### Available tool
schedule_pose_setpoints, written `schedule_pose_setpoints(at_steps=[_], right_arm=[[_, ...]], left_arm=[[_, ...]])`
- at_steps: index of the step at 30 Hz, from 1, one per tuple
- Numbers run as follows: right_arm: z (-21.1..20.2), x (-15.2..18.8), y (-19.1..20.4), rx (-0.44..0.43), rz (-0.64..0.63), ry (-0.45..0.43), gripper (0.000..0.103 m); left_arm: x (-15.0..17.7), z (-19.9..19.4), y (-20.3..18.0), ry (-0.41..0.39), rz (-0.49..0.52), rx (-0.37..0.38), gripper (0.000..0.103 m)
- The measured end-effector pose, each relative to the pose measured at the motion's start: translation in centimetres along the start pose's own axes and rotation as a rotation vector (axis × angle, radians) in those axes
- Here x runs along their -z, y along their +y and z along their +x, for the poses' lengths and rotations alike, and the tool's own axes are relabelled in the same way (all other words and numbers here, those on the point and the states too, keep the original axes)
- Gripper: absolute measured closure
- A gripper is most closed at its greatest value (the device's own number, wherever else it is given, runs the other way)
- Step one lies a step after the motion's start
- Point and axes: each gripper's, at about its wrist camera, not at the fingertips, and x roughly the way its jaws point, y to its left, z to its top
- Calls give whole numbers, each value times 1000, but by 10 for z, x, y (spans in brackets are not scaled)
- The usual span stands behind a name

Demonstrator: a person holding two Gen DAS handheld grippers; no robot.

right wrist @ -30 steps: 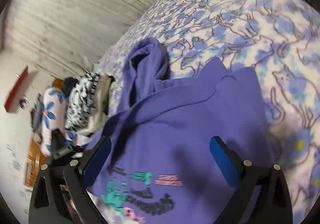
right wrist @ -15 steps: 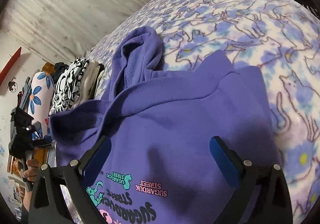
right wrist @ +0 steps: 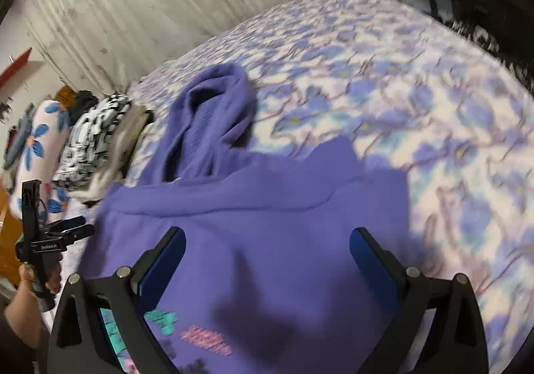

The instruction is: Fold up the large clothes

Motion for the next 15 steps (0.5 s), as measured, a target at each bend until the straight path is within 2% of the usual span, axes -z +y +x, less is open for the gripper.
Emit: schedule_pose_setpoints(at_steps=[3, 5, 7, 8, 11, 12, 13, 14, 15], right_arm=[[8, -10, -5, 42, -29, -5, 4], [18, -16, -9, 76, -49, 13, 11], [33, -20, -15, 113, -59, 58, 26], [36, -20, -18, 123, -55, 66, 29], [49, -18, -33, 142, -13, 105, 50], [50, -17, -37, 145, -5, 102, 63], [49, -16, -40, 159, -5, 97, 80], [47, -15, -41, 159, -4, 96, 85], [42, -14, -43, 141, 2, 85, 89]], left_arm=[[-3, 17, 5, 14, -13, -2, 9], [-6, 27, 6, 16, -20, -6, 9], [-10, 33, 7, 13, -28, -7, 9], [-13, 36, 7, 14, -43, 3, 9], [-20, 43, 3, 34, -65, -3, 11], [-21, 45, 0, 27, -61, 4, 25], [-20, 46, -4, 20, -52, 35, 47], [-18, 46, -8, 4, -46, 47, 55], [-17, 44, -12, -13, -37, 32, 69]])
